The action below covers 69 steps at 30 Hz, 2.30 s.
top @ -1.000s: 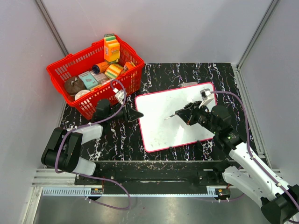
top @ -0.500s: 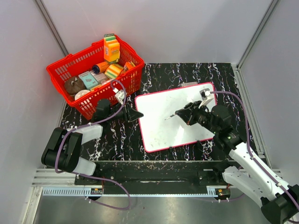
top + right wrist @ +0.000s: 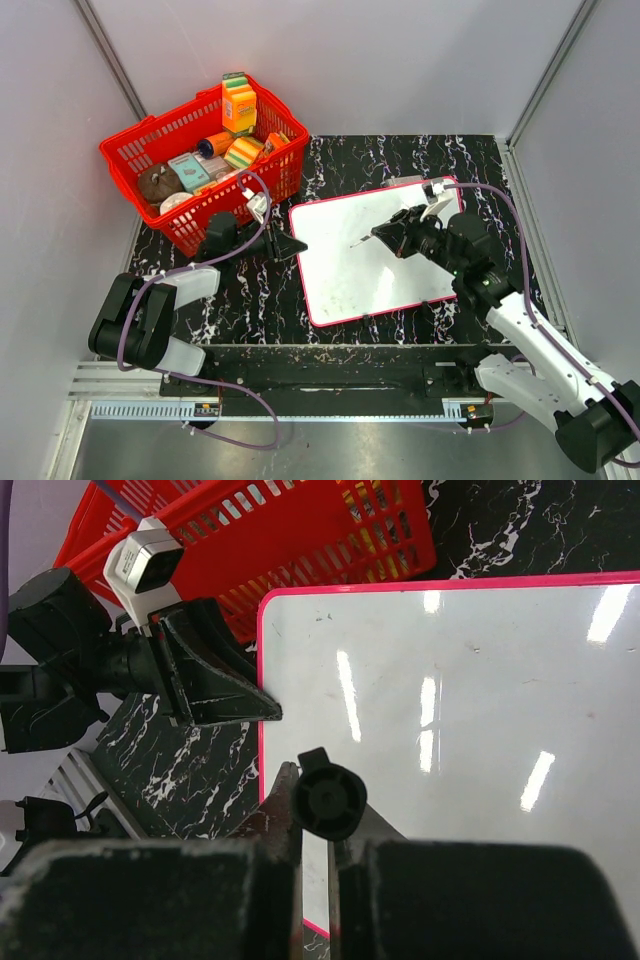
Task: Write a sentence on the whiteboard
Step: Write with the whiteboard marker on the whiteboard.
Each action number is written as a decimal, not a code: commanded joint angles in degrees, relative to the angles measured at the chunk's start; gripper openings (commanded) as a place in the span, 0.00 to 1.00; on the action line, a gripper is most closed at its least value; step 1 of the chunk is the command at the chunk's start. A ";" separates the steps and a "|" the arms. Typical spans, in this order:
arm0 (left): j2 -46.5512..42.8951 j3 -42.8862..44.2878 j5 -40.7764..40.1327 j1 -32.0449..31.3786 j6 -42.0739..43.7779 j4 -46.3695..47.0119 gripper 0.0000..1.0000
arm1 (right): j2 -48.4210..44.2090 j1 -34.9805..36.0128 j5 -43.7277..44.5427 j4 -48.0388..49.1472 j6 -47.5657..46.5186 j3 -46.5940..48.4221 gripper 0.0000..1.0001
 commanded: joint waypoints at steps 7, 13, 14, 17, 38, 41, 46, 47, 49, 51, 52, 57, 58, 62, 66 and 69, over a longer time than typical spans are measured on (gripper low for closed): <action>0.80 1.38 -0.95 -1.48 5.43 -0.60 0.00 | 1.22 -0.28 0.98 4.84 -2.31 3.75 0.00; 1.06 1.64 -0.86 -1.57 5.34 -0.60 0.00 | 2.71 0.07 2.57 5.46 -3.45 5.33 0.00; 1.15 1.73 -0.86 -1.57 5.26 -0.60 0.00 | 3.15 0.34 3.18 5.54 -3.45 5.85 0.00; 1.33 1.82 -0.68 -1.57 5.26 -0.60 0.00 | 5.00 2.70 6.34 4.93 -4.50 7.44 0.00; 1.76 2.08 -0.42 -1.57 5.17 -0.69 0.00 | 13.70 14.84 24.19 21.36 -12.67 7.00 0.00; 1.85 2.08 -0.42 -1.57 5.08 -0.77 0.00 | 15.01 15.63 24.54 23.47 -13.46 6.91 0.00; 1.94 2.17 -0.42 -1.57 5.08 -0.69 0.00 | 17.65 16.95 25.07 25.06 -14.79 7.70 0.00; 2.03 2.25 -0.33 -1.57 4.99 -0.51 0.00 | 18.35 17.21 25.59 25.40 -14.87 7.70 0.00; 2.12 2.26 -0.16 -1.66 4.91 -0.42 0.00 | 18.97 17.91 26.12 26.20 -15.58 7.79 0.00; 2.38 2.43 0.02 -1.66 4.82 -0.33 0.00 | 19.85 18.53 27.26 27.07 -16.10 7.88 0.00; 2.29 2.43 0.02 -1.66 4.90 -0.42 0.00 | 20.29 18.62 27.62 27.34 -16.19 7.88 0.00; 2.38 2.43 -0.07 -1.66 5.08 -0.68 0.00 | 22.93 19.41 29.73 28.22 -16.89 9.02 0.00; 2.29 2.52 -0.07 -1.66 5.17 -0.77 0.00 | 23.80 19.41 30.08 28.48 -16.90 9.20 0.00; 2.20 2.52 -0.07 -1.66 5.26 -1.04 0.00 | 25.48 19.50 30.17 29.10 -16.81 9.81 0.00; 2.20 2.52 0.02 -1.66 5.26 -0.95 0.00 | 26.27 19.67 30.52 29.89 -16.63 9.64 0.00; 2.29 2.52 0.11 -1.66 5.26 -0.95 0.00 | 26.71 19.67 31.05 30.24 -16.81 9.29 0.00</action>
